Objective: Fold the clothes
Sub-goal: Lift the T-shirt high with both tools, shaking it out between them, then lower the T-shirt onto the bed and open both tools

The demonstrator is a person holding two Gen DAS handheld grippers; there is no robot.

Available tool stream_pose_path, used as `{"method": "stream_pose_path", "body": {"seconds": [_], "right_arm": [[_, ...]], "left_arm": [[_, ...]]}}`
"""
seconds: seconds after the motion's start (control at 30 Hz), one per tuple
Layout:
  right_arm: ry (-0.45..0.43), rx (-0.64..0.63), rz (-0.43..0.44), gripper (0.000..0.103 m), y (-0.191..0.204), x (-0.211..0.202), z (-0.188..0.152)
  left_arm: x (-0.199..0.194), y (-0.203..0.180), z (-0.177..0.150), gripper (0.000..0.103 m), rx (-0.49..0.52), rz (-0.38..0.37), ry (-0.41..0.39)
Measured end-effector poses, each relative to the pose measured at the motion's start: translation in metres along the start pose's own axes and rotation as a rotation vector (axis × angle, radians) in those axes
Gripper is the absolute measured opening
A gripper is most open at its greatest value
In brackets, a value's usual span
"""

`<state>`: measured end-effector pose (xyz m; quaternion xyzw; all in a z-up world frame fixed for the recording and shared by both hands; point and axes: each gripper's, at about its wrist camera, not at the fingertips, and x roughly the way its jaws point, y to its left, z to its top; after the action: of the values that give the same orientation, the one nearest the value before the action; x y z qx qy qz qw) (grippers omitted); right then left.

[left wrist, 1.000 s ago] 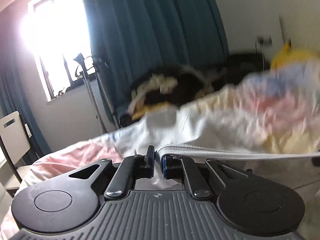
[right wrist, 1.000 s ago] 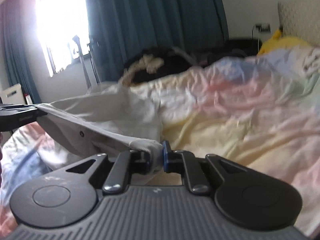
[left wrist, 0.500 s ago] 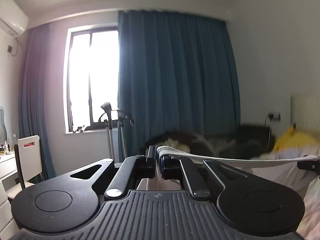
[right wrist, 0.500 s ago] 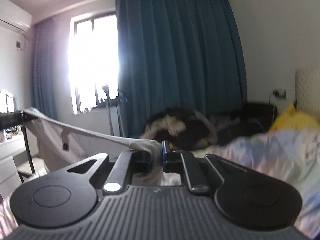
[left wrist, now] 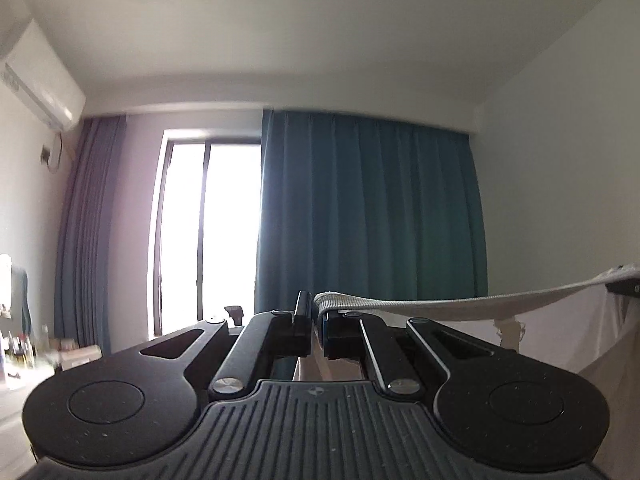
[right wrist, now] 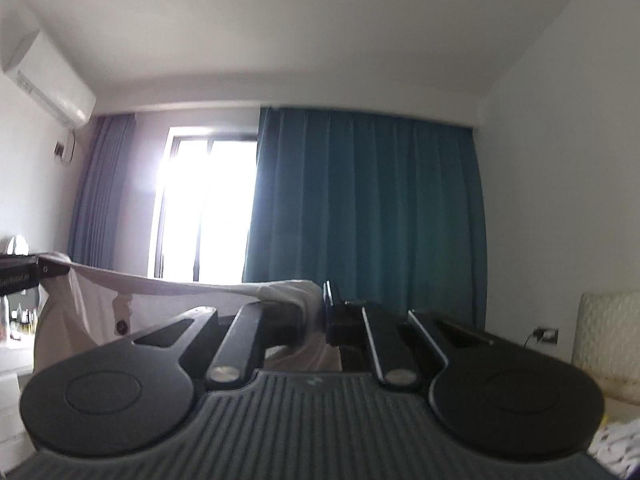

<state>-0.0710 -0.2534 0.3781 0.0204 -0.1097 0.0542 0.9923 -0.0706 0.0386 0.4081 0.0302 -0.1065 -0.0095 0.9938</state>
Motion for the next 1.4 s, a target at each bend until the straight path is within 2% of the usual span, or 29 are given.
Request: {"method": "stream_pose_path", "body": {"seconds": [0.2, 0.33, 0.43, 0.53, 0.63, 0.73, 0.87, 1.1, 1.27, 1.4], "right_arm": [[-0.075, -0.015, -0.041, 0.011, 0.0, -0.006, 0.069], [-0.089, -0.004, -0.059, 0.011, -0.002, 0.003, 0.095], [-0.069, 0.022, -0.057, 0.011, -0.009, 0.021, 0.097], [-0.034, 0.033, -0.059, 0.011, -0.015, 0.047, 0.086], [0.02, 0.044, -0.06, 0.011, -0.022, 0.084, 0.058], [0.07, 0.037, -0.07, 0.011, -0.024, 0.127, 0.015], [0.138, 0.033, -0.085, 0.011, -0.033, 0.194, -0.063], [0.274, 0.027, -0.127, 0.011, -0.057, 0.321, -0.241], [0.419, 0.056, -0.122, 0.011, -0.075, 0.403, -0.383], [0.534, 0.072, -0.094, 0.011, -0.087, 0.457, -0.482]], "left_arm": [[-0.009, 0.002, 0.058, 0.006, -0.015, -0.016, -0.052], [0.004, 0.001, 0.07, 0.007, -0.016, -0.022, -0.05], [0.023, -0.001, 0.066, 0.007, 0.0, -0.016, -0.031], [0.051, -0.005, 0.041, 0.007, -0.006, -0.014, 0.008], [0.091, -0.008, 0.006, 0.007, -0.018, -0.017, 0.064], [0.139, -0.016, -0.043, 0.008, -0.034, -0.023, 0.134], [0.21, -0.021, -0.126, 0.008, -0.072, -0.05, 0.231], [0.345, -0.038, -0.311, 0.008, -0.125, -0.083, 0.396], [0.419, -0.049, -0.455, 0.008, -0.149, -0.087, 0.512], [0.469, -0.053, -0.542, 0.008, -0.165, -0.093, 0.644]]}}
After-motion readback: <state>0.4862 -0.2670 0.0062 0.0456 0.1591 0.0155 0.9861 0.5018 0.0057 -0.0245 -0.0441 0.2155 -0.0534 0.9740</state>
